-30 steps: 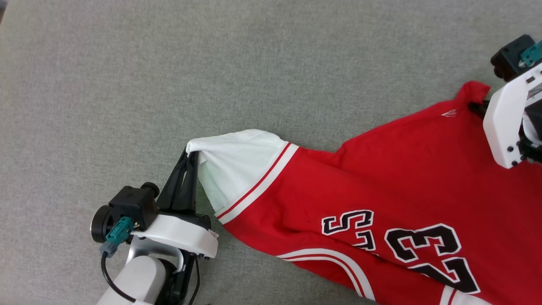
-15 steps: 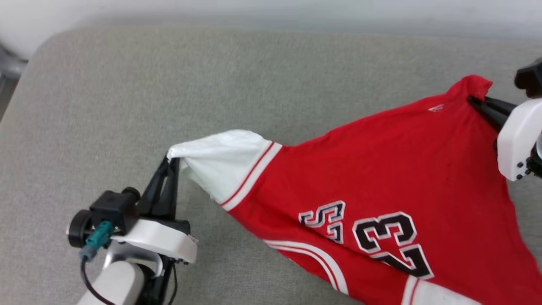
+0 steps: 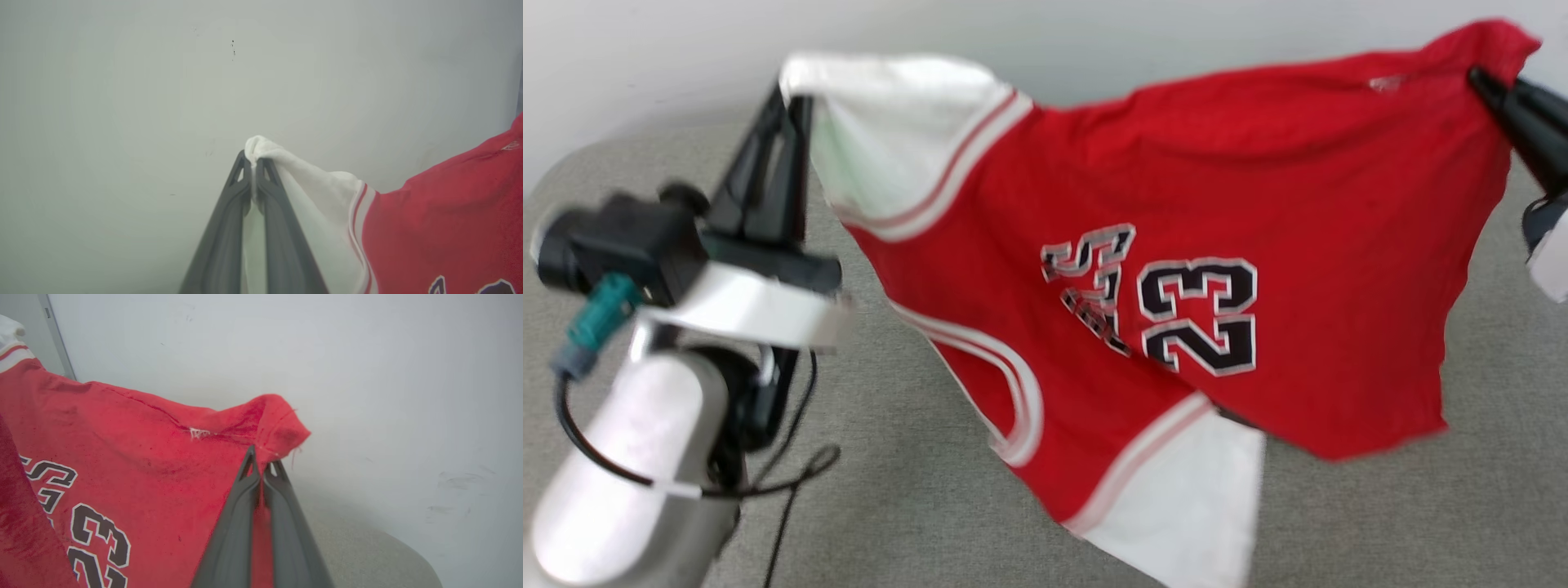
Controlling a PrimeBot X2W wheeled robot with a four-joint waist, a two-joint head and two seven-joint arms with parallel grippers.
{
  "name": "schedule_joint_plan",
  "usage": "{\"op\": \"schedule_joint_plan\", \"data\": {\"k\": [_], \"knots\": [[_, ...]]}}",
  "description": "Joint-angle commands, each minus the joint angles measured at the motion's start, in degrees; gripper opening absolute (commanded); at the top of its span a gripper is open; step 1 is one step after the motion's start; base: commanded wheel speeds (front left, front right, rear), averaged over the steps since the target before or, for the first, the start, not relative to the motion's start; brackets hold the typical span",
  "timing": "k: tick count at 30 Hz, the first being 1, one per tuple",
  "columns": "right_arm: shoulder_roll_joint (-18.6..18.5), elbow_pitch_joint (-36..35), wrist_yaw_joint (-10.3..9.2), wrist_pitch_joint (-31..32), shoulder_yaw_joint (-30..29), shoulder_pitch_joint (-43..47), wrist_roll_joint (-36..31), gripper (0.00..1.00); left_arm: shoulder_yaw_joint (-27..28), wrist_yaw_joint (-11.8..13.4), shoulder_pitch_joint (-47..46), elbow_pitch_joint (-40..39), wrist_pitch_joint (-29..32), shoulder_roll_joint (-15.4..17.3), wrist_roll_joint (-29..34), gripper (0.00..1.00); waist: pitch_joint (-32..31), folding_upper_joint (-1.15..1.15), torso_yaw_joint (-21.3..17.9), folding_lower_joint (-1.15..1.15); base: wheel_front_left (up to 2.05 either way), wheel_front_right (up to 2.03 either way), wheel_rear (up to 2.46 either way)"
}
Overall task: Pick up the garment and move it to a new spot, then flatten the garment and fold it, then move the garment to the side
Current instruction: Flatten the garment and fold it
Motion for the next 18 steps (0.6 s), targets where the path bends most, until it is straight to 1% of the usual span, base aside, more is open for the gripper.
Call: {"op": "schedule_joint_plan", "data": {"k": [1, 4, 5, 9, 13, 18], "knots": [[0.6, -1.6, -0.07, 0.7, -1.7, 0.8, -0.5, 0.0, 0.2, -0.4, -2.6, -0.4, 0.5, 0.4, 0.6, 0.0, -0.1, 0.0, -0.5, 0.0, 0.0, 0.0, 0.0], [1.5, -4.9, -0.06, 2.3, -5.1, 0.7, -1.7, 0.0, 0.1, -1.3, -7.6, 0.1, 1.5, 0.7, 1.3, 0.0, -0.2, 0.0, -0.7, 0.0, 0.0, 0.0, 0.0], [2.5, -7.4, -0.07, 3.6, -8.5, -0.4, -2.5, 0.0, -0.2, -2.3, -12.7, 0.7, 2.3, 0.3, 1.7, 0.0, -0.1, 0.0, -0.9, 0.0, 0.0, 0.0, 0.0], [3.9, -10.0, -0.06, 5.4, -12.2, -1.9, -3.1, 0.0, -0.4, -3.4, -19.0, 1.9, 2.9, -0.5, 2.0, 0.0, 0.4, 0.0, -0.8, 0.0, 0.0, 0.0, 0.0], [5.0, -11.8, -0.06, 7.1, -14.2, -3.7, -3.8, 0.0, -0.9, -4.4, -24.5, 3.4, 3.5, -1.1, 2.4, 0.0, 1.5, 0.0, -0.8, 0.0, 0.0, 0.0, 0.0], [5.8, -12.6, -0.07, 8.6, -14.5, -7.2, -4.9, 0.0, -1.7, -5.6, -31.2, 5.5, 4.5, -2.2, 2.9, 0.0, 4.2, 0.0, -1.1, 0.0, 0.0, 0.0, 0.0]]}}
